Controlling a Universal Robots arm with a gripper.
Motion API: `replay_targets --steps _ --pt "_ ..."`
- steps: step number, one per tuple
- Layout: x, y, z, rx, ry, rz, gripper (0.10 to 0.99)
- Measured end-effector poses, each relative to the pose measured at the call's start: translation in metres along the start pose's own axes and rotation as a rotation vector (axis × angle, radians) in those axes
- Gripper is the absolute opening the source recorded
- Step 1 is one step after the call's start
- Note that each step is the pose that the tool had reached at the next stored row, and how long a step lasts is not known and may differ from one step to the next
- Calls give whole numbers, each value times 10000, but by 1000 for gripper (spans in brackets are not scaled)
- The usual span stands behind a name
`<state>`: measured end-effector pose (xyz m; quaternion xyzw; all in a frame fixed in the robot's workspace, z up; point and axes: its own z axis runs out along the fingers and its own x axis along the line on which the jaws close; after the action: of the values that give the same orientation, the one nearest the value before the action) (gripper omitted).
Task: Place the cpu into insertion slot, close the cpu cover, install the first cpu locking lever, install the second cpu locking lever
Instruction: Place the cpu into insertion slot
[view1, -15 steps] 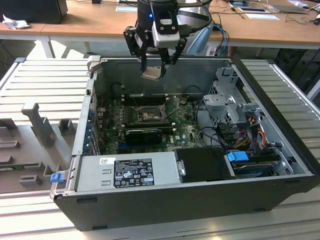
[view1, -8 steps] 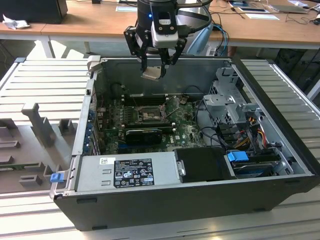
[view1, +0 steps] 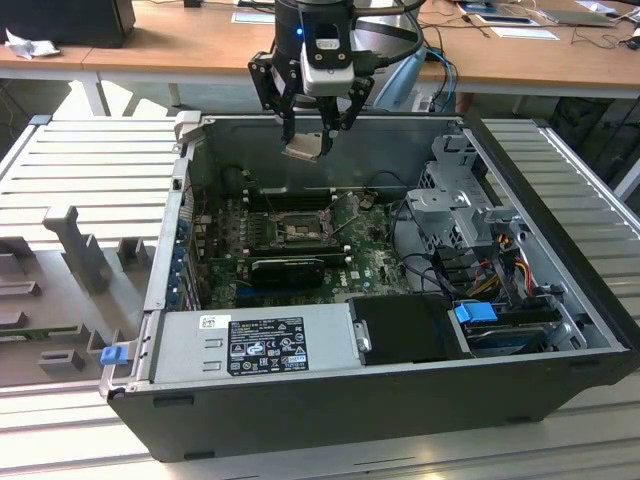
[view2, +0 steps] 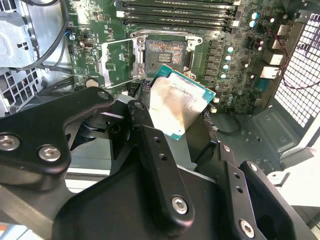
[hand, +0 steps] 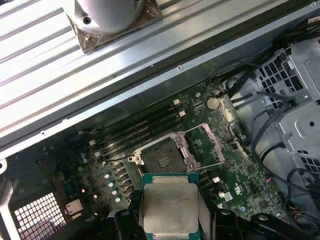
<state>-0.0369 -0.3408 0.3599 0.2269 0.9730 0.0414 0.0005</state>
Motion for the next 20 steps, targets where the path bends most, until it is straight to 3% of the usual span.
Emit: replay_targets --steps 20 --pt "0 0 6 -11 -51 632 529"
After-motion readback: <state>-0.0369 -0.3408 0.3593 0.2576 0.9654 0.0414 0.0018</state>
